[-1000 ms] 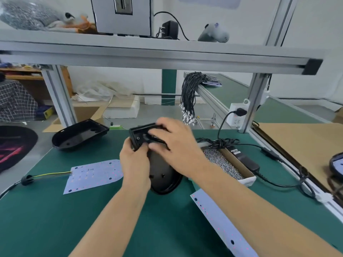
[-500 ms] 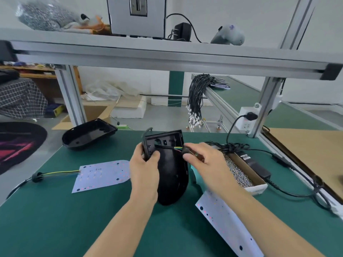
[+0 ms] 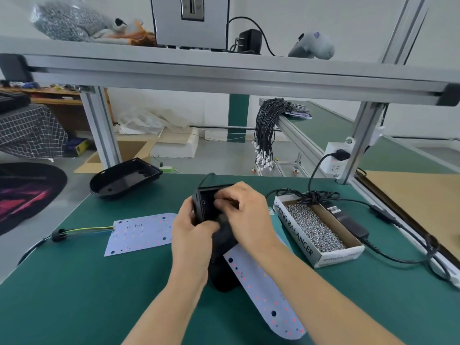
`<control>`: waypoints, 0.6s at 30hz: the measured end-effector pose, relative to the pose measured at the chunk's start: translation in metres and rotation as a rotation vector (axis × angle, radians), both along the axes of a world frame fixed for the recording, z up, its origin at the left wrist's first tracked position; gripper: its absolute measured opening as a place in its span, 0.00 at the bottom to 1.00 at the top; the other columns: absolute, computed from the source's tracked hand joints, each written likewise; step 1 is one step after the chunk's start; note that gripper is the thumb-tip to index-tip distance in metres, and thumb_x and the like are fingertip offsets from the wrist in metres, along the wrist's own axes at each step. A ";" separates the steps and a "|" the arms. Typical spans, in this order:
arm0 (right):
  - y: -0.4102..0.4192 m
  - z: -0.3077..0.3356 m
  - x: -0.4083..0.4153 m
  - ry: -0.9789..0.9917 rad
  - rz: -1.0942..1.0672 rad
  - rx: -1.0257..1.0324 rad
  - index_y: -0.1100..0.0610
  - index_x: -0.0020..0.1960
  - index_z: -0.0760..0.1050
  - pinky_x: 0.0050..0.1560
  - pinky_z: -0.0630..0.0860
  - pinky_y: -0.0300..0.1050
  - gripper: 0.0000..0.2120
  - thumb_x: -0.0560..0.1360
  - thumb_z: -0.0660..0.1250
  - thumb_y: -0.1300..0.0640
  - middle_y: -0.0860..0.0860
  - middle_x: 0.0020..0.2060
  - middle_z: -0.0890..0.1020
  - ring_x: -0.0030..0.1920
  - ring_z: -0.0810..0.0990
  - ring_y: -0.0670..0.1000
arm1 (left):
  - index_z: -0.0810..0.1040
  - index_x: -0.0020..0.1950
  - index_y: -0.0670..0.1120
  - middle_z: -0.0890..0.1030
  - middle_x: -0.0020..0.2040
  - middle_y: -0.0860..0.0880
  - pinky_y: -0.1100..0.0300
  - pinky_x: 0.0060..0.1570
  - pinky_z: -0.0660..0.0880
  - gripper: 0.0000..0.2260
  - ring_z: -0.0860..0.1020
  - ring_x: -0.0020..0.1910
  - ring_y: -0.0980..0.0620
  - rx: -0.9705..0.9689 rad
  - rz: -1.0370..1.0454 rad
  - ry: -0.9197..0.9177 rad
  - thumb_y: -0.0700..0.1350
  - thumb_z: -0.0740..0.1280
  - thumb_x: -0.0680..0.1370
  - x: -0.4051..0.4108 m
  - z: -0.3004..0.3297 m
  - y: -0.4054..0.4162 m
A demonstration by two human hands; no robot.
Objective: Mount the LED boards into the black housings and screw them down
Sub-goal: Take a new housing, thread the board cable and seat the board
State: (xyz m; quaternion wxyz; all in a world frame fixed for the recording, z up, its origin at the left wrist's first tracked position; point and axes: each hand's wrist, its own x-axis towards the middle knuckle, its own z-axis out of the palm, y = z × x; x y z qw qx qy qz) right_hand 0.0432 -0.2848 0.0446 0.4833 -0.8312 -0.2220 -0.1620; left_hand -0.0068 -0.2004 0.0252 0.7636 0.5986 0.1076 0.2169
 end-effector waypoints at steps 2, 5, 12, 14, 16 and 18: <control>0.002 -0.003 -0.003 -0.017 0.004 -0.030 0.57 0.47 0.83 0.49 0.74 0.51 0.07 0.72 0.69 0.65 0.51 0.43 0.80 0.45 0.79 0.52 | 0.80 0.45 0.55 0.81 0.37 0.50 0.58 0.39 0.74 0.26 0.77 0.38 0.52 0.020 0.007 -0.016 0.25 0.59 0.67 -0.004 -0.001 0.002; 0.009 -0.006 -0.005 -0.096 -0.119 -0.122 0.55 0.46 0.82 0.41 0.71 0.48 0.05 0.74 0.67 0.60 0.49 0.42 0.76 0.43 0.76 0.52 | 0.79 0.46 0.53 0.78 0.36 0.51 0.56 0.36 0.70 0.25 0.73 0.36 0.51 0.093 -0.001 -0.043 0.25 0.58 0.65 -0.007 -0.002 0.000; 0.026 -0.009 -0.011 -0.190 -0.142 -0.320 0.58 0.49 0.80 0.44 0.71 0.49 0.08 0.74 0.64 0.62 0.51 0.44 0.77 0.47 0.75 0.55 | 0.76 0.44 0.53 0.76 0.36 0.48 0.55 0.31 0.67 0.24 0.70 0.35 0.49 0.052 0.041 -0.004 0.25 0.55 0.66 -0.010 -0.009 0.005; 0.021 -0.014 -0.017 -0.241 -0.052 -0.225 0.57 0.52 0.81 0.46 0.74 0.48 0.12 0.72 0.65 0.66 0.50 0.46 0.80 0.47 0.78 0.53 | 0.77 0.45 0.54 0.76 0.38 0.46 0.53 0.35 0.69 0.25 0.71 0.37 0.48 0.003 0.044 0.006 0.25 0.55 0.65 -0.012 -0.011 0.010; 0.017 -0.013 -0.022 -0.178 -0.030 0.026 0.58 0.52 0.82 0.49 0.76 0.47 0.14 0.70 0.66 0.69 0.50 0.46 0.83 0.46 0.80 0.51 | 0.77 0.45 0.53 0.77 0.38 0.46 0.53 0.36 0.71 0.25 0.73 0.38 0.48 -0.027 0.039 0.013 0.25 0.56 0.65 -0.012 -0.013 0.012; 0.014 -0.012 -0.021 -0.115 -0.055 0.173 0.58 0.48 0.82 0.49 0.77 0.47 0.11 0.70 0.67 0.70 0.49 0.43 0.84 0.44 0.81 0.49 | 0.78 0.45 0.54 0.78 0.38 0.47 0.55 0.35 0.72 0.25 0.74 0.37 0.50 -0.045 0.015 0.007 0.26 0.57 0.65 -0.012 -0.012 0.008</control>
